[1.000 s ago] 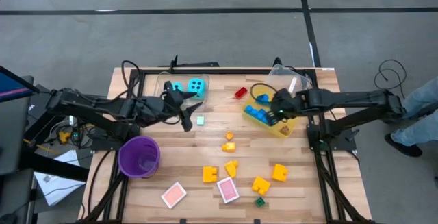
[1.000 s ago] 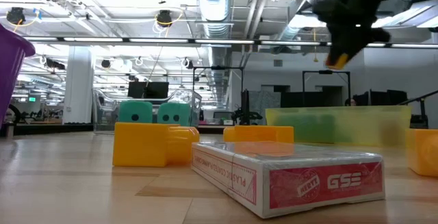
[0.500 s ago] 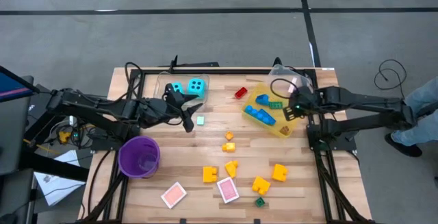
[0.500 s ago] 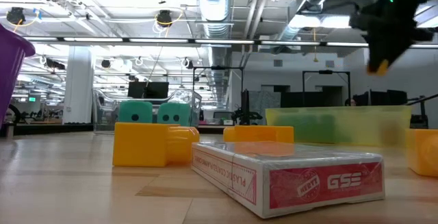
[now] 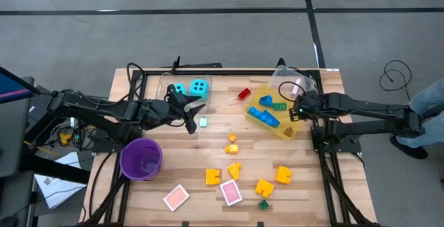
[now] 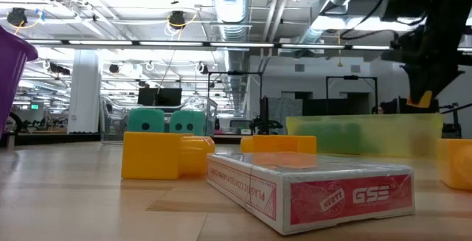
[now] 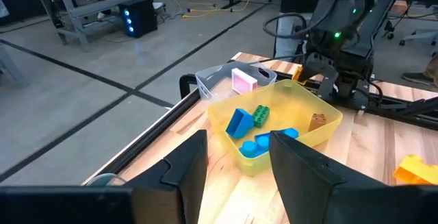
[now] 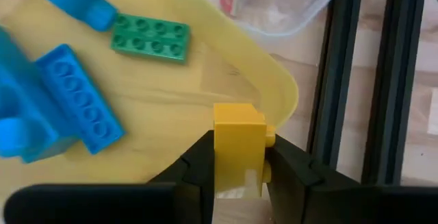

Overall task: Pick & Place Toys
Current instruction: Put the yellow game piece into the yellow bin

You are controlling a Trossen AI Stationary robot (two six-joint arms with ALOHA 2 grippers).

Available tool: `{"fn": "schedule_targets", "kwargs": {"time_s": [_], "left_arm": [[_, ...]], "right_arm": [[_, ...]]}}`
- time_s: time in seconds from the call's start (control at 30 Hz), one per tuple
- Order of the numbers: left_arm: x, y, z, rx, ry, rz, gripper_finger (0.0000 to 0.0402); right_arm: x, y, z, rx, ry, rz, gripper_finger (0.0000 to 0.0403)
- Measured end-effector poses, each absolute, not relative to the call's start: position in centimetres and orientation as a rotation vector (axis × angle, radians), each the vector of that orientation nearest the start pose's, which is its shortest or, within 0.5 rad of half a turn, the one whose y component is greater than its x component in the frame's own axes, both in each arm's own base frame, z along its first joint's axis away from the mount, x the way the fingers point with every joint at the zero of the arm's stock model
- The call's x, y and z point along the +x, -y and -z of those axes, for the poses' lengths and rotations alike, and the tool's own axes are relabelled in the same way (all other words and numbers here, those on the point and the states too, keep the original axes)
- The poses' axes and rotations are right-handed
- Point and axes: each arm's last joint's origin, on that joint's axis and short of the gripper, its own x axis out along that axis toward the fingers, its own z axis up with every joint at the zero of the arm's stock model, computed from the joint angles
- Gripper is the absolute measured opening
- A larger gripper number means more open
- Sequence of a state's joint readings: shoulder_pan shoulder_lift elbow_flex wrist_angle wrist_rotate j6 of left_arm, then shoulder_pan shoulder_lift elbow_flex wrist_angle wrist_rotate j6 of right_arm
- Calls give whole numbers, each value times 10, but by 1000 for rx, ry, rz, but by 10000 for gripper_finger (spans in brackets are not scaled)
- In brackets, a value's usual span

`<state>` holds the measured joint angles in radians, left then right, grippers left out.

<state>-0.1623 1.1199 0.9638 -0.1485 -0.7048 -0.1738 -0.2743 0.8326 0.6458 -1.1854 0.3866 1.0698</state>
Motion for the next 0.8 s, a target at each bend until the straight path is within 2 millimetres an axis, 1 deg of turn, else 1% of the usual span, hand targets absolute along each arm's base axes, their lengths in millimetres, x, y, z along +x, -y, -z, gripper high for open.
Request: {"fn": "schedule_targets", "kwargs": {"time_s": [0.13, 0.3, 0.43, 0.63, 0.7, 0.8], "left_arm": [[242, 21, -335, -39, -232, -563, 147], [242, 21, -336, -39, -231, -562, 145], [242, 21, -335, -39, -231, -562, 145], [242, 21, -336, -39, -231, -562, 145], [242, 21, -336, -41, -230, -563, 145], [242, 21, -336, -57, -226, -564, 145]], "right_arm": [[104, 45, -208, 799, -941, 1260, 89], [104, 50, -200, 826, -905, 1285, 89], [104, 53, -196, 840, -886, 1299, 89], [103, 54, -196, 842, -885, 1312, 91], [103, 54, -196, 841, -883, 1311, 116], [104, 54, -196, 845, -874, 1311, 175]]}}
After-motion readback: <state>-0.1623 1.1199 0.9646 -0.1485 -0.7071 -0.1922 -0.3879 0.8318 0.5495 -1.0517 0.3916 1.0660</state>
